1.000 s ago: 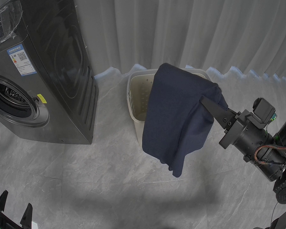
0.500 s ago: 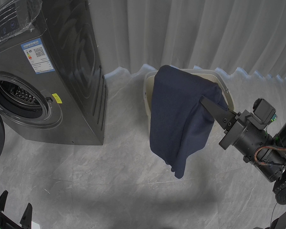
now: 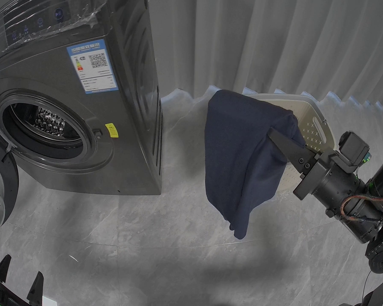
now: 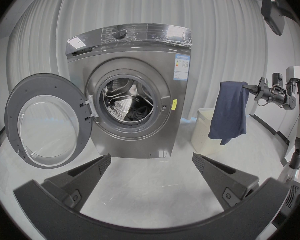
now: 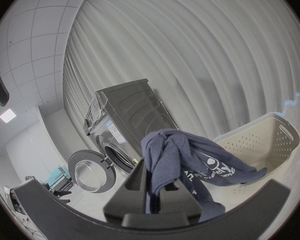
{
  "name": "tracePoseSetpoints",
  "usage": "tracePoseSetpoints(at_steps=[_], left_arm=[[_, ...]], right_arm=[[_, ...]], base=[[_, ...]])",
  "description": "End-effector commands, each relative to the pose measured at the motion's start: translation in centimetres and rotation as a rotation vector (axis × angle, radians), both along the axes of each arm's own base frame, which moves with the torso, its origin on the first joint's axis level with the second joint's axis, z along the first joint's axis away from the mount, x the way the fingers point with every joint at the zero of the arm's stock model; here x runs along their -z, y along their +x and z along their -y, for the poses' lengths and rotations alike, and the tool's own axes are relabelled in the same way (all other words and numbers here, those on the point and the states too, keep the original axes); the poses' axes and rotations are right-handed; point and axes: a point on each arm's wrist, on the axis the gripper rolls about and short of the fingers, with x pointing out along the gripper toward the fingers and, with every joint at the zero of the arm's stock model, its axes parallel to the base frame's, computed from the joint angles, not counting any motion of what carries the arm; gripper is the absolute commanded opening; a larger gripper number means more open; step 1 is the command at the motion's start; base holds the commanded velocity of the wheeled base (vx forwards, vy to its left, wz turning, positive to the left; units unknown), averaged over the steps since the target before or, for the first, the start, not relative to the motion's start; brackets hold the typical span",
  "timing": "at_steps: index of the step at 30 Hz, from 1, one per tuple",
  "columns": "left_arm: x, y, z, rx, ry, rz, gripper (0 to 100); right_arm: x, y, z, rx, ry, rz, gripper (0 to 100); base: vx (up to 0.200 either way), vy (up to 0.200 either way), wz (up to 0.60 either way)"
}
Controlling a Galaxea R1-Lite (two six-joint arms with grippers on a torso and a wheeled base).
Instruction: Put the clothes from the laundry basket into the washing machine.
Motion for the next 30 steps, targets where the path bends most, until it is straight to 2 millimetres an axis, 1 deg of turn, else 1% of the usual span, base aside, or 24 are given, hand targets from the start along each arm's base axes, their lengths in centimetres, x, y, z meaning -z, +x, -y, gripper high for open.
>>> tracePoseSetpoints(at_steps=[1,6,9,27,30], left_arm=[[0.40,0.11,0.00,-0.001,0.000,-0.015,100],[0.40,0.11,0.00,-0.001,0.000,-0.015,100],[0.36,0.10,0.00,-0.002,0.003,-0.014,100],[0.40,0.11,0.00,-0.002,0.000,-0.015,100],[0.40,0.11,0.00,0.000,0.003,-0.015,100]], right_arm=[[0.01,0.03,-0.02,0.000,0.000,-0.001,0],[0.01,0.08,0.03,0.005,0.000,-0.001,0],[-0.02,0.11,0.11,0.008,0.001,0.000,0],[0.12,0.22,0.11,0.011,-0.003,-0.005,0],[0.12,0.22,0.11,0.011,-0.003,-0.005,0]], base=[[0.000,0.200,0.00],[0.000,0.200,0.00],[0.000,0.000,0.00],[-0.200,0.000,0.00],[0.000,0.000,0.00]])
